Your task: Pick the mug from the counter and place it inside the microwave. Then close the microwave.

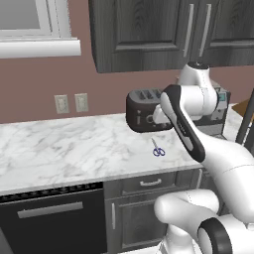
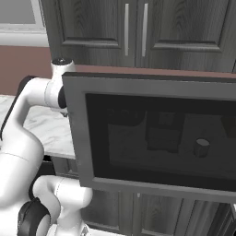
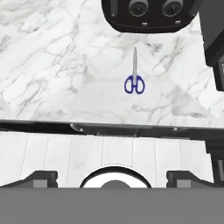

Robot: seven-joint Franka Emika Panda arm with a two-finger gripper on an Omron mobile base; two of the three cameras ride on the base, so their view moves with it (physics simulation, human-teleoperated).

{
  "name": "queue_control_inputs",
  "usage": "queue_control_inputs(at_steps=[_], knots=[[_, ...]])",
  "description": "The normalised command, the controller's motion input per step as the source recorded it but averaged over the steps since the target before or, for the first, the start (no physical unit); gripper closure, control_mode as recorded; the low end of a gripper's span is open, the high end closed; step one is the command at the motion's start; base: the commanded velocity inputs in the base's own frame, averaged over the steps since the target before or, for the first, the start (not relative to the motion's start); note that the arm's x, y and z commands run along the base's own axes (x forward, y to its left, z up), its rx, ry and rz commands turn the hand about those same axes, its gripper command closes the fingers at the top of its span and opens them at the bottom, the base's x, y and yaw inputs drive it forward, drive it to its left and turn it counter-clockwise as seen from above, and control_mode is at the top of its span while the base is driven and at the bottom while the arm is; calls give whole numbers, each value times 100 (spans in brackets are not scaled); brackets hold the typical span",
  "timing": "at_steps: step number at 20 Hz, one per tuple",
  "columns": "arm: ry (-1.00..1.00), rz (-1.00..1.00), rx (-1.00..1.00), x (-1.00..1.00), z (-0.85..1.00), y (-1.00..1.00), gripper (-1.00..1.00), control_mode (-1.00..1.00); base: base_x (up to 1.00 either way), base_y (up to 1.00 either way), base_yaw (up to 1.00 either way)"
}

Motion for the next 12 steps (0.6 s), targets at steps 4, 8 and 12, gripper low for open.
queue_control_inputs(at_steps=[4,8,12], knots=[[0,0,0,0,6,0,-100,-100,0,0,0],[0,0,0,0,0,0,-100,-100,0,0,0],[0,0,0,0,0,0,-100,-100,0,0,0]])
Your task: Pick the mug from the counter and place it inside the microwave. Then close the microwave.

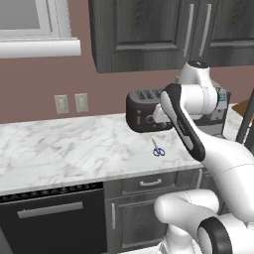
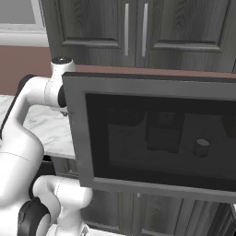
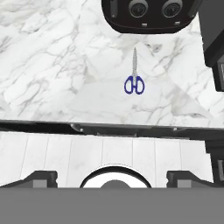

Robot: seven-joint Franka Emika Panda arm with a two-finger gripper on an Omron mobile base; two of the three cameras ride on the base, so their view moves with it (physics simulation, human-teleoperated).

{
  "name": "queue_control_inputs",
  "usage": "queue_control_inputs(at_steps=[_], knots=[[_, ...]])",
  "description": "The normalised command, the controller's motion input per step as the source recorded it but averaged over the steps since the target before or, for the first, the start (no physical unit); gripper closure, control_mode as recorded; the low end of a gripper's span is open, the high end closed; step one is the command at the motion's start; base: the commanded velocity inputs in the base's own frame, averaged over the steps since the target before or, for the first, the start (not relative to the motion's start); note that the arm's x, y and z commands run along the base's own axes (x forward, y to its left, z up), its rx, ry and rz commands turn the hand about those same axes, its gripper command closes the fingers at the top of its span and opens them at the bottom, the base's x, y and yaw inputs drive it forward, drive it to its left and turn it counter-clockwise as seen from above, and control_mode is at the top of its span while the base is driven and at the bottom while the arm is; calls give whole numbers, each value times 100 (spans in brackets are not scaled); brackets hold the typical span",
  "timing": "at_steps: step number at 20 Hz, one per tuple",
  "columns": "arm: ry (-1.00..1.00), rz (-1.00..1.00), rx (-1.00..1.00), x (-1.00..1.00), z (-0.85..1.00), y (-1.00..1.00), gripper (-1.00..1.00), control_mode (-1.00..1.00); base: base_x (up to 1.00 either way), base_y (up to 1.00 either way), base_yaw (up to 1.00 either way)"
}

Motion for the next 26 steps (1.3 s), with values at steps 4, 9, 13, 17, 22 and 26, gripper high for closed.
queue_control_inputs(at_steps=[4,9,13,17,22,26], knots=[[0,0,0,0,0,0,-100,-100,0,0,0],[0,0,0,0,0,0,-100,-100,0,0,0],[0,0,0,-2,0,0,-100,-100,0,0,0],[0,0,0,-1,0,0,-100,-100,0,0,0],[0,0,0,0,0,0,-100,100,1,8,-8],[0,0,0,0,0,0,-100,100,19,26,-29]])
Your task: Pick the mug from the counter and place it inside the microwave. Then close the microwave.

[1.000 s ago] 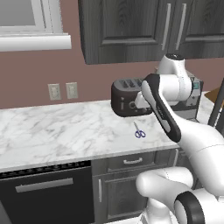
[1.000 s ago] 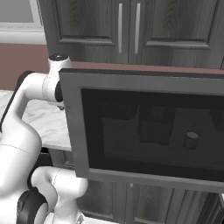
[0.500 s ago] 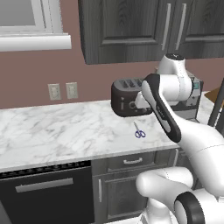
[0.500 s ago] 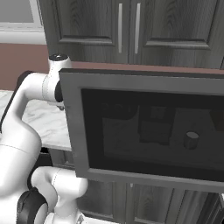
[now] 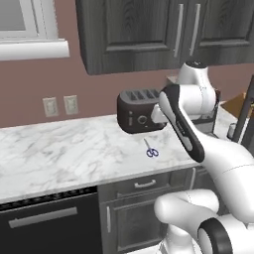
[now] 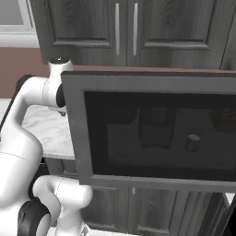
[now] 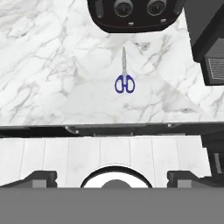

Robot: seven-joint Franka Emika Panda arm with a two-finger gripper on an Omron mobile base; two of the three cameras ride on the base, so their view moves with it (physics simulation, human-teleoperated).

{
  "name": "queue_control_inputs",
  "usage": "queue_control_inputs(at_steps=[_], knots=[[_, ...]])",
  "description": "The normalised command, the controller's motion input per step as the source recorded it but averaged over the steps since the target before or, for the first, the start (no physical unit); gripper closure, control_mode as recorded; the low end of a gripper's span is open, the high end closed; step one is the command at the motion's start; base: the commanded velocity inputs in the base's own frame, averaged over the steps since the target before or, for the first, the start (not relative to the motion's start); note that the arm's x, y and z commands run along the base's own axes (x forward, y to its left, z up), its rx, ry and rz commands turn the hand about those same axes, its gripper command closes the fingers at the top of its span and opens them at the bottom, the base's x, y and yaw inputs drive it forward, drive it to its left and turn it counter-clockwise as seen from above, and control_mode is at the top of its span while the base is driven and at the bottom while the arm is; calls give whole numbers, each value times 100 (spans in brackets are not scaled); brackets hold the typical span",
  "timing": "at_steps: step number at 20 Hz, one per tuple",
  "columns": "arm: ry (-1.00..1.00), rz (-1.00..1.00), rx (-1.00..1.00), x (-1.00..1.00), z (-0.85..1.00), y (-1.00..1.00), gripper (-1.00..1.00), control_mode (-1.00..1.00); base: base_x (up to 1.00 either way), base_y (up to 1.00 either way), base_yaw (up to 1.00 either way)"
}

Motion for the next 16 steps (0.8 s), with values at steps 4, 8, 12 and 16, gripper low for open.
queue_control_inputs(at_steps=[4,8,12,16], knots=[[0,0,0,0,0,0,-100,100,29,22,-28],[0,0,0,0,0,0,-100,100,14,27,-32],[0,0,0,0,0,0,-100,100,2,46,-30],[0,0,0,0,0,0,-100,100,0,83,-23]])
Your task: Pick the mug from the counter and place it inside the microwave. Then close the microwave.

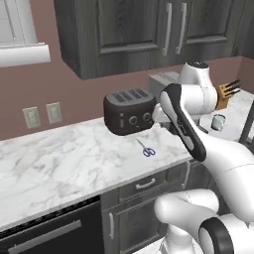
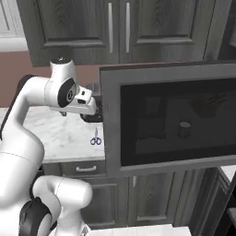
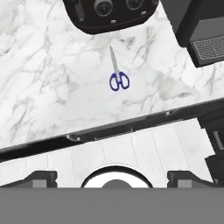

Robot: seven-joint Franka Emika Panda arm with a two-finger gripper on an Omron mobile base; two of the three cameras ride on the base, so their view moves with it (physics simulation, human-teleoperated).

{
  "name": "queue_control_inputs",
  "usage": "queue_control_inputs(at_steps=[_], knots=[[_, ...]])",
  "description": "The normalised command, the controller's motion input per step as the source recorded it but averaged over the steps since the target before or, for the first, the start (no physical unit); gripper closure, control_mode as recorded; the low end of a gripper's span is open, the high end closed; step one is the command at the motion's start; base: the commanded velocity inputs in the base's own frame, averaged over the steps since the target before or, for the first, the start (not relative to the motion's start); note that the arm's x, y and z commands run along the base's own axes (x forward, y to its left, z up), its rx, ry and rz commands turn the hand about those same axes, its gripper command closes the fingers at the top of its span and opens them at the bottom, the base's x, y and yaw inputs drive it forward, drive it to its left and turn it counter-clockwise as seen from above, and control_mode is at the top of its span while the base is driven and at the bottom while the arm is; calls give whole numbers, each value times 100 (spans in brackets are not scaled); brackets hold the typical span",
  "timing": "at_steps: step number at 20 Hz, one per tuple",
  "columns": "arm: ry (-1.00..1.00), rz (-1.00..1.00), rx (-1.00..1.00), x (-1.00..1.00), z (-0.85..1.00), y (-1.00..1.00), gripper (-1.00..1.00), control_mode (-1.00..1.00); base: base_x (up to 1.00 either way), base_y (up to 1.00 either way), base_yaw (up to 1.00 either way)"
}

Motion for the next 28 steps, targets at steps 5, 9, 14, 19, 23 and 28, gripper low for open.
queue_control_inputs(at_steps=[5,9,14,19,23,28], knots=[[0,0,0,0,0,0,-100,100,0,56,-33],[0,0,0,0,0,0,-100,100,0,21,-56],[0,0,0,0,0,0,-100,100,11,20,-48],[0,0,0,0,0,0,-100,100,42,36,-29],[0,0,0,0,0,0,-100,100,17,7,-37],[0,0,0,0,0,0,-100,100,0,0,-35]])
